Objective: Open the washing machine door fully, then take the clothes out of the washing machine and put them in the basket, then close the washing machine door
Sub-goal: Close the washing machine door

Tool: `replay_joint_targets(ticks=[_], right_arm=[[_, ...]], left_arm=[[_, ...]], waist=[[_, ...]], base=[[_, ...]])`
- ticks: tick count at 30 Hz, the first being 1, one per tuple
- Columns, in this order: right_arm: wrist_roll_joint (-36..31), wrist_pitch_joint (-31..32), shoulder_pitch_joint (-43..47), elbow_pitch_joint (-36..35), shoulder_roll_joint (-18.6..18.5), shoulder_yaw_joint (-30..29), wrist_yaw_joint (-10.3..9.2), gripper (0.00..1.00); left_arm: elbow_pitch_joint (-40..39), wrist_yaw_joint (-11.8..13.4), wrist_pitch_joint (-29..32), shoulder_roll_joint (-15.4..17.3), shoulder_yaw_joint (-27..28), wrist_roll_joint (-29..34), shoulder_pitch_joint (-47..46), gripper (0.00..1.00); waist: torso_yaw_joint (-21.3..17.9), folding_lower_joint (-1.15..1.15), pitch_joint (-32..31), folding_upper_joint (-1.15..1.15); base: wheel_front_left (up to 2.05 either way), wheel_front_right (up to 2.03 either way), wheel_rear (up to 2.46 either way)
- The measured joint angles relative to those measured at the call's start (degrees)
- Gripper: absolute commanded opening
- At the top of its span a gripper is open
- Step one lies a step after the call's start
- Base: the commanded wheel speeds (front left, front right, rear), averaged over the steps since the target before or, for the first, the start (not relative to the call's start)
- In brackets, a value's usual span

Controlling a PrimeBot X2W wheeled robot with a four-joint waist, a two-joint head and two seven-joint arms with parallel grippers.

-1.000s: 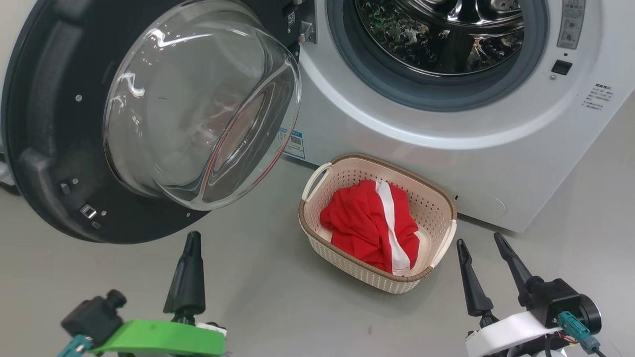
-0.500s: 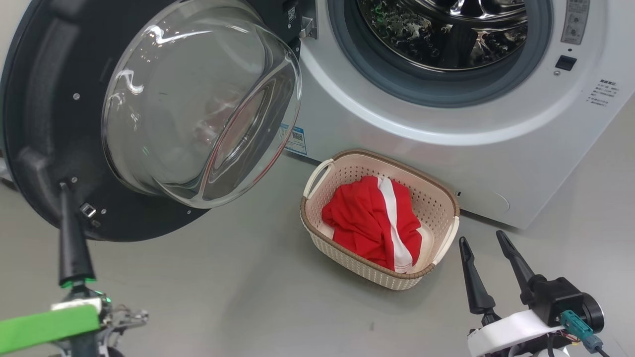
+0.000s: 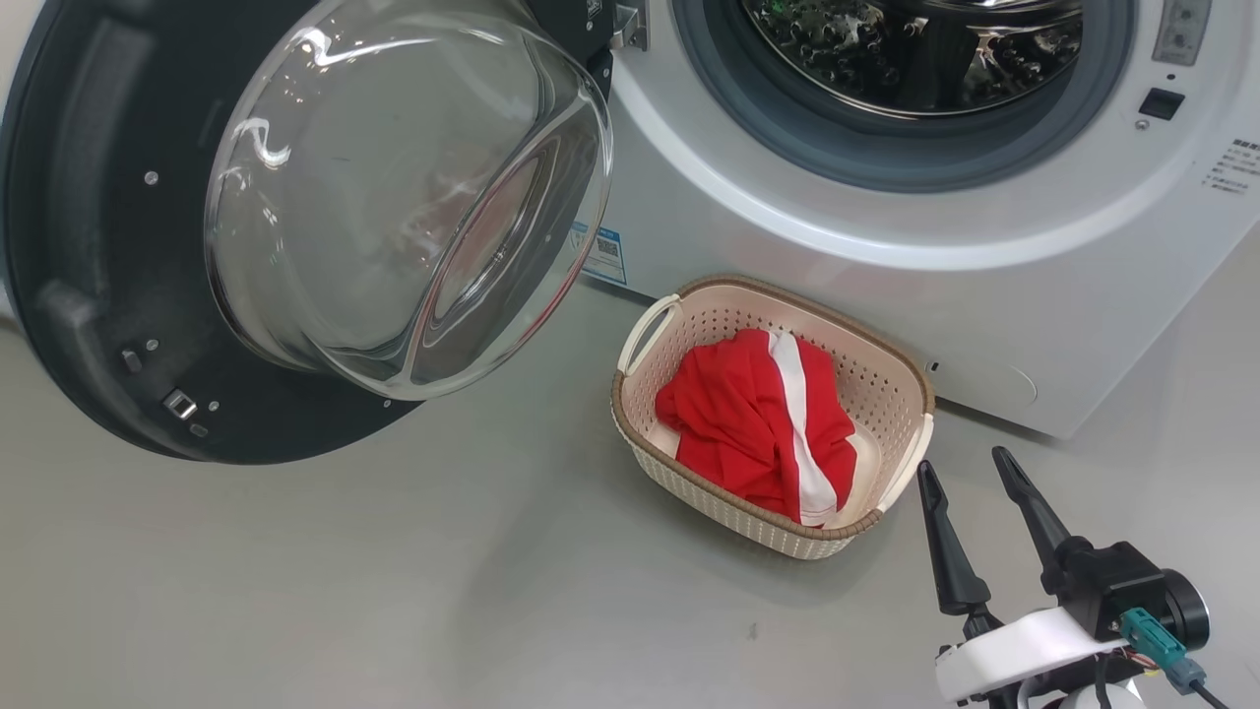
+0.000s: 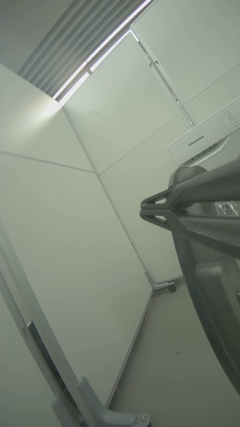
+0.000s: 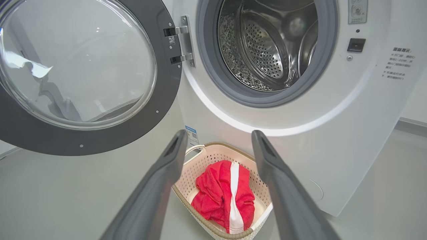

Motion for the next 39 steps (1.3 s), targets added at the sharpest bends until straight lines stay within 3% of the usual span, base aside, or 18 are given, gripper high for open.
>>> replay_joint_targets(ticks=[8, 19, 39], right_arm=[[-0.7, 1.0, -1.1, -0.8, -0.9, 0.4, 0.14, 1.0], [-1.0, 2.1, -2.5, -1.8, -1.8, 1.0, 1.12, 1.0], [-1.4, 3.4, -4.3, -2.8, -3.1, 0.6, 1.64, 1.0]], left_arm=[[9.6, 3.4, 5.5, 6.2, 4.1, -6.5, -3.7, 0.0], [20.3, 8.2, 16.1, 11.3, 1.3, -11.7, -7.9, 0.0], [29.1, 7.6, 25.3, 12.9, -2.2, -14.7, -14.0, 0.0]], waist=[[-0.3, 0.0, 1.7, 0.0], [-1.8, 0.0, 3.8, 0.0], [-4.2, 0.0, 7.1, 0.0]], base=[[0.0, 0.0, 0.0], [0.0, 0.0, 0.0], [0.0, 0.0, 0.0]])
